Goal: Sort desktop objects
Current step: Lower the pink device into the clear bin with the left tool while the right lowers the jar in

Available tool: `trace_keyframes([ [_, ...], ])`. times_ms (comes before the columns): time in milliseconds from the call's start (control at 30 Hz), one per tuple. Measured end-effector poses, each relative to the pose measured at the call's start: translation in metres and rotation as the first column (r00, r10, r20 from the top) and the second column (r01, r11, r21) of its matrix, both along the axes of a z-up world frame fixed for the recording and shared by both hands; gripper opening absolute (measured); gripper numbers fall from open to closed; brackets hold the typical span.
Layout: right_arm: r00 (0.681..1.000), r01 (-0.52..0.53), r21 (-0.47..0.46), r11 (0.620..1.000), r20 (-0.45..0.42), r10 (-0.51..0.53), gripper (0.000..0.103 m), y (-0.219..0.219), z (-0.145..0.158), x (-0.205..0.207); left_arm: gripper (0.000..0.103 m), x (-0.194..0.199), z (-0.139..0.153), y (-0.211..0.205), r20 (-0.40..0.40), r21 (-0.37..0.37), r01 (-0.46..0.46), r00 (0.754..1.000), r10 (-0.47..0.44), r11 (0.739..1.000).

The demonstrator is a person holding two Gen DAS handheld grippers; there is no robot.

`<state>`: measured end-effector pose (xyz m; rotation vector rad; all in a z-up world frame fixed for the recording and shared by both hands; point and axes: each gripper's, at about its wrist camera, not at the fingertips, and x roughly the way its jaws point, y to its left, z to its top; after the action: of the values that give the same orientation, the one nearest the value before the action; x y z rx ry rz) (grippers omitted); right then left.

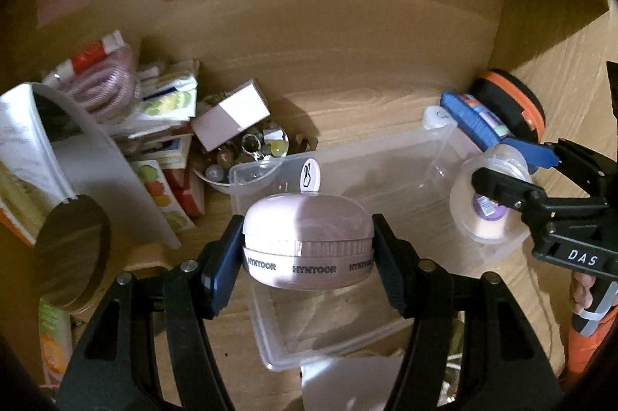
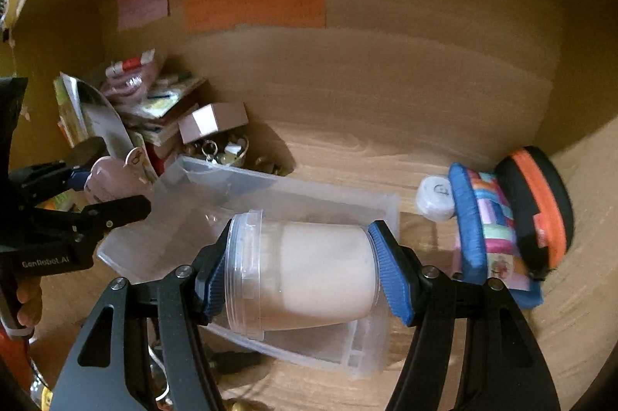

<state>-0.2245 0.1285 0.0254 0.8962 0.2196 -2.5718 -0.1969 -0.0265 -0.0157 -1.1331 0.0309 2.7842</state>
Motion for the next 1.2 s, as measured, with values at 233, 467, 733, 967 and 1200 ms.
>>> trace_keyframes([
  [233,0.998,-0.019,0.021,1.000,0.067,0.018,0.062,-0.005,-0.022,-0.019,0.063,-0.022,-0.019,0.006,0.054,-0.014,0.019,0.998,-0.018,1.000],
  [467,0.994,-0.035,0.049,0.998,0.102,0.030,0.062,-0.011,-0.037,-0.026,0.063,-0.028,-0.035,0.013,0.088,-0.051,0.039,0.996,-0.034,0.998],
  [733,0.987,-0.073,0.057,0.996,0.146,0.064,0.062,-0.016,-0.053,-0.030,0.063,-0.026,-0.043,0.023,0.081,-0.111,0.060,0.995,-0.051,0.992],
  [967,0.987,-0.080,0.091,0.993,0.149,0.066,0.063,-0.021,-0.059,-0.031,0.068,-0.026,-0.047,0.022,0.088,-0.118,0.069,0.994,-0.059,0.991],
  [1200,0.990,-0.069,0.093,0.993,0.131,0.056,0.069,-0.018,-0.054,-0.031,0.081,-0.024,-0.048,0.029,0.087,-0.126,0.095,0.993,-0.084,0.987],
])
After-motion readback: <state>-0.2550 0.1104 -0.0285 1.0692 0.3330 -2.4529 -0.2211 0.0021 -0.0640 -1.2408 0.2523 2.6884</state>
